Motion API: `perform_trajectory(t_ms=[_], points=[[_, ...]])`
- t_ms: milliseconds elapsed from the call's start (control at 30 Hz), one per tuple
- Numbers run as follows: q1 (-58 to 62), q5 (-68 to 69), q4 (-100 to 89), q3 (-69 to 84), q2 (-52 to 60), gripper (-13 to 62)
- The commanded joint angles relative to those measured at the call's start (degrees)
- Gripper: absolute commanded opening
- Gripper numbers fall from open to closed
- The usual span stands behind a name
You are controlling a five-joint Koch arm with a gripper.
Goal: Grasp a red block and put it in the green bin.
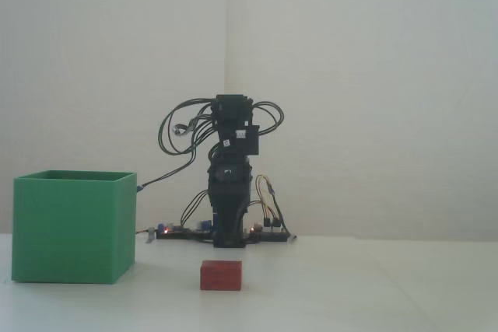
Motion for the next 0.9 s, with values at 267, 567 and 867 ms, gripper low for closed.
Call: perform_trajectory(t_ms=[267, 567, 867], points=[[0.5, -0.4, -0.4, -7.6, -6.5, 35.0], [0.8, -1.8, -0.4, -8.6, -9.8, 35.2], [1.2, -3.3, -2.9, -9.6, -14.9, 34.9]])
